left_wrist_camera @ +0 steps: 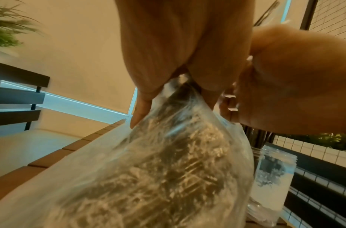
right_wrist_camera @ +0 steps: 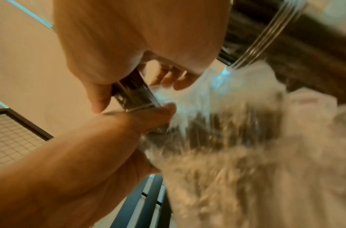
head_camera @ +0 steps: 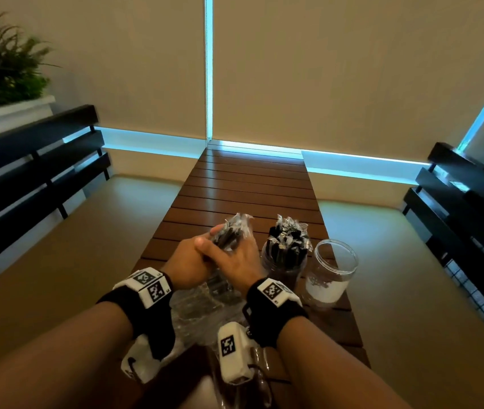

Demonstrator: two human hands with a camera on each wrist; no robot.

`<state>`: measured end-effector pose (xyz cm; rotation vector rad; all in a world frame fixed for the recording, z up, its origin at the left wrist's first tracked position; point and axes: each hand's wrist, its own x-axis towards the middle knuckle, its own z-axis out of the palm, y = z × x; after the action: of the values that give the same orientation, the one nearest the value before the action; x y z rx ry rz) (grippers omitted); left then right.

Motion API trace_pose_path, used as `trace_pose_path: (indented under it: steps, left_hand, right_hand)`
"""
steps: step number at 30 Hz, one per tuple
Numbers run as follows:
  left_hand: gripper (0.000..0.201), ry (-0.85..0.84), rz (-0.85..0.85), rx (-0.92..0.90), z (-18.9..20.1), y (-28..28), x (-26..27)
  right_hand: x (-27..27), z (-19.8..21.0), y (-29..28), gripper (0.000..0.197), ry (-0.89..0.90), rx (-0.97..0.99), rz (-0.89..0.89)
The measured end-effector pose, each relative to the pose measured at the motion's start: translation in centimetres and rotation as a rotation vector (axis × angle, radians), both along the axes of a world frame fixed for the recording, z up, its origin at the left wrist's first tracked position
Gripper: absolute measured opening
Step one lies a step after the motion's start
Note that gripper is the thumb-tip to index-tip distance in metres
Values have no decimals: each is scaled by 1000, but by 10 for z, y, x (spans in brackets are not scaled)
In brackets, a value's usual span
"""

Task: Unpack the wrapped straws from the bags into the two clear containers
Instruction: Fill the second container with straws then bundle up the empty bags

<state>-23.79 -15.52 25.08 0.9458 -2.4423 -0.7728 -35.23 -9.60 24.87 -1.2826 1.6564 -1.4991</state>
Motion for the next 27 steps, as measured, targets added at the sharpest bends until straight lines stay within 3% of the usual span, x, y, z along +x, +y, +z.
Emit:
trace_pose_path:
  steps: [3,6,11,15,18,22,24,27]
  left_hand:
    - [49,26,24,59,3,5,-4]
    - [60,75,-11,109,3,9,-8]
    - [36,-14,82,117,-5,0,-9]
    - [41,-142,85,75,-15,-7,-5]
    - [63,-288,92,88,-23,-14,-5]
    - [139,-589,98,98,-20,-11,-13]
    - [148,-554,65,68,-6,-3,-23]
    - [146,-336,15,-11,19,6,-51]
  right_hand:
    - [9,10,-5,31,57,13,-187]
    - [11,24,-4,24,-100,26,-299]
    - [8,42,-3,30,-306,-44,-389]
    - [-9,78,6,16,-399,-157,-432]
    - [-33,108,18,24,-420,-237,-514]
    - [-68,137,33,26,-457,-339,-590]
    - [-83,148,42,22,-469,-403,-620]
    - [-105,164,56,22,-468,-498,-675]
